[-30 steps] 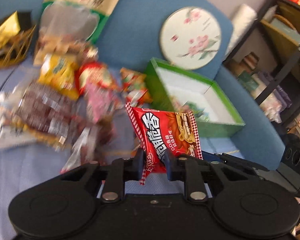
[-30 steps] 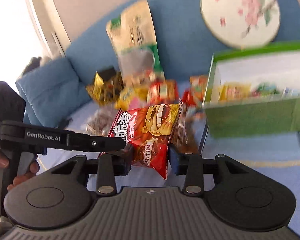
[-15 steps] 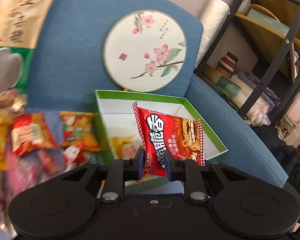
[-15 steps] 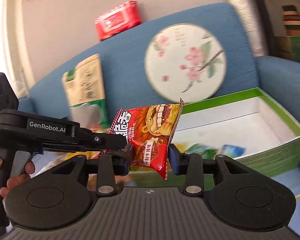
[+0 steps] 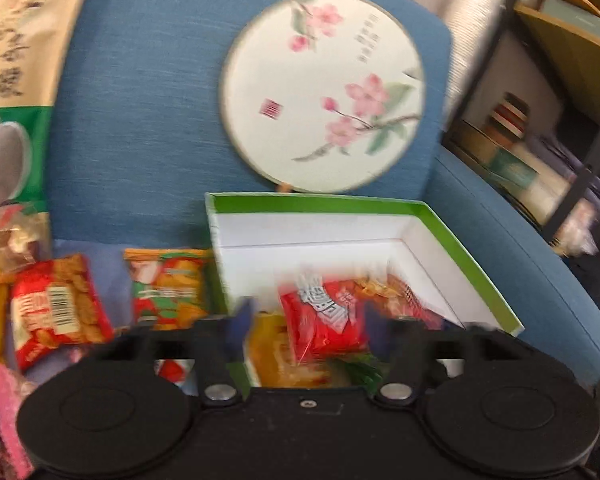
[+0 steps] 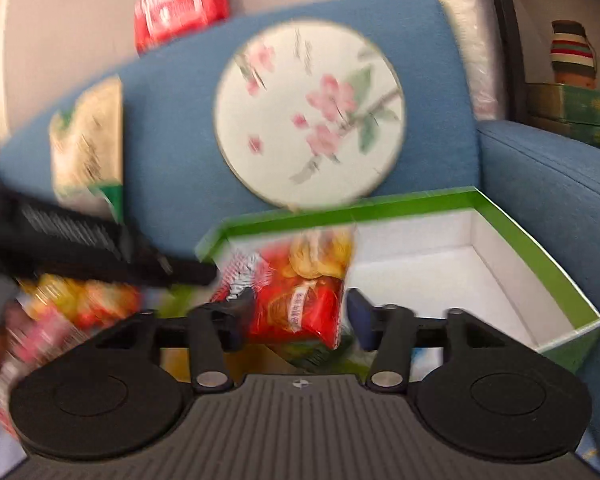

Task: Organize snacks
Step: 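Lower both red bags into the green box and open both grippers, then grasp a clear bag of dried red snacks with each gripper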

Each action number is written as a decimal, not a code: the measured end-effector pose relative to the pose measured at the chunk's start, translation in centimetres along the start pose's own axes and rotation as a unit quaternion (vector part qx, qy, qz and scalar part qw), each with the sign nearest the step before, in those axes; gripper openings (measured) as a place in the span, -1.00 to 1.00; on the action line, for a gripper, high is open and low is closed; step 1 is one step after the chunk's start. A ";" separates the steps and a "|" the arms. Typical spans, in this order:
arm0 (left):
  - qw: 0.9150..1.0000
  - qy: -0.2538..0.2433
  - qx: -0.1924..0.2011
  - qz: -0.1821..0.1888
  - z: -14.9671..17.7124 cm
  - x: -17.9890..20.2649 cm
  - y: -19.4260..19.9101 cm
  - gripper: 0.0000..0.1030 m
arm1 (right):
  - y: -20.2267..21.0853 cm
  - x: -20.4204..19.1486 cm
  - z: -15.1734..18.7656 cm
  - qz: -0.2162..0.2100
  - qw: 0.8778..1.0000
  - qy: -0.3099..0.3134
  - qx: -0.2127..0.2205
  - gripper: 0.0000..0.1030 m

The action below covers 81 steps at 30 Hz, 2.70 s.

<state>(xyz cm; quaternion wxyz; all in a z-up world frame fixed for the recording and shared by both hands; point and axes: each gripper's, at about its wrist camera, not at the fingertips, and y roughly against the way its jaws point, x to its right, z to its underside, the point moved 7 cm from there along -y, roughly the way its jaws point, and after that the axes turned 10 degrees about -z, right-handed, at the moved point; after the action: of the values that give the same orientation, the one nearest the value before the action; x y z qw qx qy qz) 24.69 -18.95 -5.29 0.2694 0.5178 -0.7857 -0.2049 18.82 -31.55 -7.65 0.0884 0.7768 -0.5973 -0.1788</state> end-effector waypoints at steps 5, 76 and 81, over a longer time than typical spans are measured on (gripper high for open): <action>1.000 -0.002 0.007 -0.004 0.2 -1.2 1.2 1.00 | 1.4 -1.0 -0.6 -0.004 0.999 0.001 0.032 1.00; 0.992 0.076 -0.086 -0.045 11.7 -13.6 9.1 0.23 | 0.1 -20.3 8.1 -0.261 0.953 0.053 -0.147 0.13; 0.996 0.060 -0.060 -0.032 9.8 -11.8 10.8 0.11 | 2.0 -20.3 6.5 -0.256 0.957 0.073 -0.113 -0.08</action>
<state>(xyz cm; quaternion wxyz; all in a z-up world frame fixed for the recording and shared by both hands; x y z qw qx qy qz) 14.56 -3.55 -8.85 0.3401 0.5370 -0.7374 -0.2285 10.01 -12.08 -9.43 0.1705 0.8994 -0.3465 -0.2050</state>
